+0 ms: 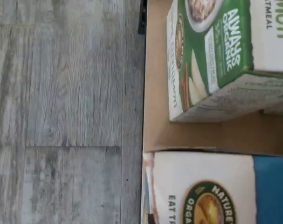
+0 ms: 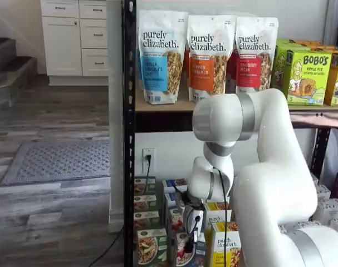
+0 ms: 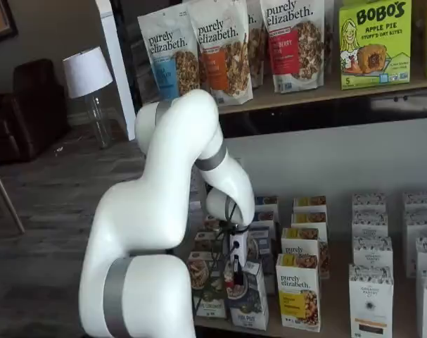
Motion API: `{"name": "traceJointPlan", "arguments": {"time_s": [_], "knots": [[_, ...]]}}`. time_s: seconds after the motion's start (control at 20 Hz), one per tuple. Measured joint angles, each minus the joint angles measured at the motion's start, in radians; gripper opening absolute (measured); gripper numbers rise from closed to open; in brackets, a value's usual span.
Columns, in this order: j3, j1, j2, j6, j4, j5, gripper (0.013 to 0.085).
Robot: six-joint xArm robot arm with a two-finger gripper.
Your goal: Pick up the blue and white box that is on the bottom shelf, the second box from the left
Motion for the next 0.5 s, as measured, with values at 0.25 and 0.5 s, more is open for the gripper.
{"name": "traceJointPlan", "arguments": {"time_s": [0.25,0.5], "knots": [[0.039,0.002,-0.031,-0.015,0.017,-0.002,0.045],[0.106,0.01,-0.078,0.004,0.002,-0.01,0.045]]}}
